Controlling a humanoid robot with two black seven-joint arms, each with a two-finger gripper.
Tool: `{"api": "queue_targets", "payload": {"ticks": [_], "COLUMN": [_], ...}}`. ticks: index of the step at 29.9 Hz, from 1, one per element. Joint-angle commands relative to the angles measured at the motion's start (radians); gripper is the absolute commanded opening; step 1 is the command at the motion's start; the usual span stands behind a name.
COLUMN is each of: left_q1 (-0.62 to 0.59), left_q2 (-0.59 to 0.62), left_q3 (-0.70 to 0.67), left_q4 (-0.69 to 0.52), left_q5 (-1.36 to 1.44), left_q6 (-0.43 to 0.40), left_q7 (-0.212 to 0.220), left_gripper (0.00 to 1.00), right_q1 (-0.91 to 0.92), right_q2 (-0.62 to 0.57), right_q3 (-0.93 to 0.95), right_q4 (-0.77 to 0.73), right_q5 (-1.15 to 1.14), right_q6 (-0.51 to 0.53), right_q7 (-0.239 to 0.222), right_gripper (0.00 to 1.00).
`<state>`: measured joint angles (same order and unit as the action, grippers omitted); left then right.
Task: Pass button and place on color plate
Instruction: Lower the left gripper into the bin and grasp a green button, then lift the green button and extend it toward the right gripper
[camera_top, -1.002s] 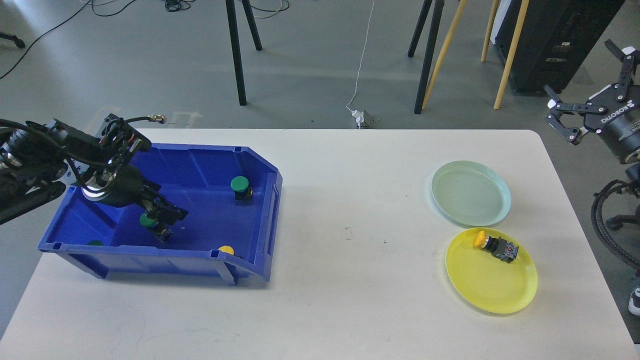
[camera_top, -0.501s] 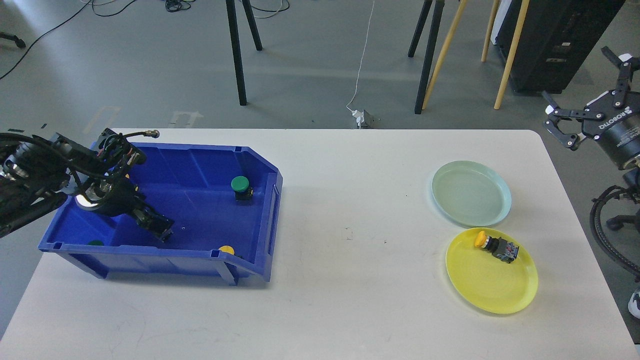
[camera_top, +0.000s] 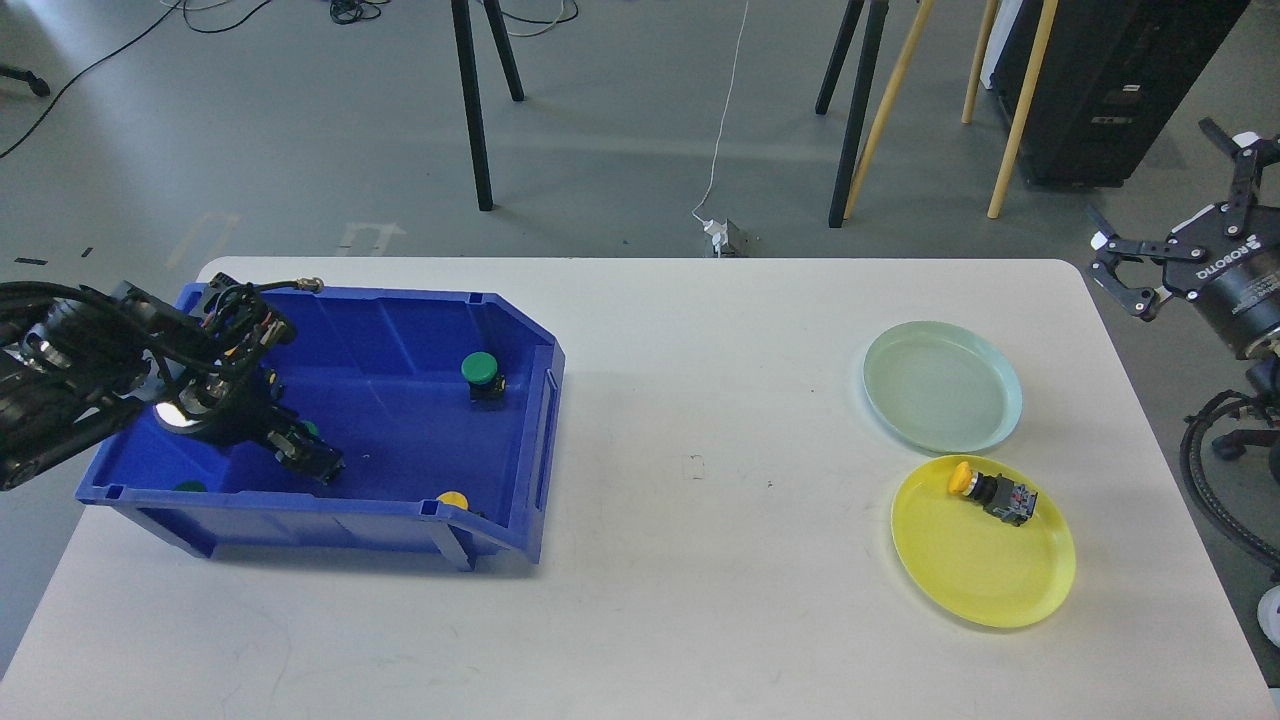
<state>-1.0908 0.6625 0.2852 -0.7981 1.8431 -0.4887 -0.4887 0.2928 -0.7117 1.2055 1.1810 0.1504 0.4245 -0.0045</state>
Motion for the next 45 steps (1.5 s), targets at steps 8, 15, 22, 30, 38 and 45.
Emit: {"api": "queue_targets", "payload": {"ticks": [8,15,22,30,38,45], "left_q1": [-0.04,-0.21,-0.282,-0.281,-0.227,-0.091], "left_q2": [0.031,0.224,0.449,0.118,-0.553,-0.663], "left_q3": [0.019,-0.015,-0.35,-0.59,-0.584,-0.564], "left_q4": [-0.067,-0.317,-0.581,-0.496,-0.043,0.039], "left_q5": [0.005,0.002,-0.154,-0.829,-0.851,-0.791], "left_q6": [0.0,0.0,0.0,0.0,0.05,0.235], "left_q7": [0.0,0.0,0.0,0.0,0.0,0.0], "left_gripper": [0.0,0.0,0.0,0.0,0.0,0.0], "right_q1": [-0.024,-0.03,-0.03,-0.015,-0.006,-0.003], "right_q2": [0.0,0.0,-0.011,-0.018,-0.02,-0.072], "right_q3": [0.005,0.006,-0.001,-0.003,-0.007,-0.09], "right_q4": [-0.001,-0.003,-0.018,-0.04,-0.032,0.052], "right_q5": [-0.002,-0.003,-0.017,-0.02,-0.138,-0.249], "right_q6": [-0.001,-0.001,0.002,0.002,0.029,0.064], "right_q7": [0.001,0.001,0.0,-0.012,-0.041,-0.069], "right_gripper": [1.0,1.0,1.0,1.0,1.0,1.0]}}
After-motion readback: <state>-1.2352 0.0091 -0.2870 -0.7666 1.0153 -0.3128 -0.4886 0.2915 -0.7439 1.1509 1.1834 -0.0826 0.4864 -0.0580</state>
